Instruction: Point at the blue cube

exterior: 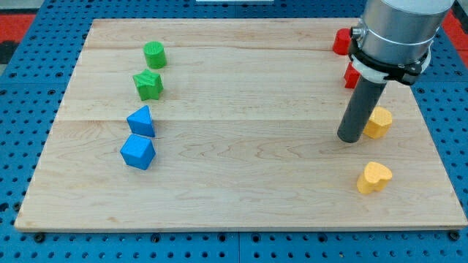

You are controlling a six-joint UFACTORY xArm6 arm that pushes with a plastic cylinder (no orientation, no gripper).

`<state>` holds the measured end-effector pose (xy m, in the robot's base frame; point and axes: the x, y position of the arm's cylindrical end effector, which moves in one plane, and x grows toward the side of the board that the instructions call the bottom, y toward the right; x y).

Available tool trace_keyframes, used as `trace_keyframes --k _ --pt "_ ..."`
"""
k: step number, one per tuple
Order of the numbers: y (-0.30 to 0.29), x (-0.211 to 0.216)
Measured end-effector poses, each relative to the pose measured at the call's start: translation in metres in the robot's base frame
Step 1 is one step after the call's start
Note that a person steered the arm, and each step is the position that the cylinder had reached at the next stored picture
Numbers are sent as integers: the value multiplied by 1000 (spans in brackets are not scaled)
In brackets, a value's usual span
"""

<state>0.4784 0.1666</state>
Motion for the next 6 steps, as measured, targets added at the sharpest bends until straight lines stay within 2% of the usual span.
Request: trace_keyframes --k 1,3,4,5,6 --pt "-6 0" --pt "-127 -17" --pt "-178 21" --pt "-204 76" --pt "-327 74"
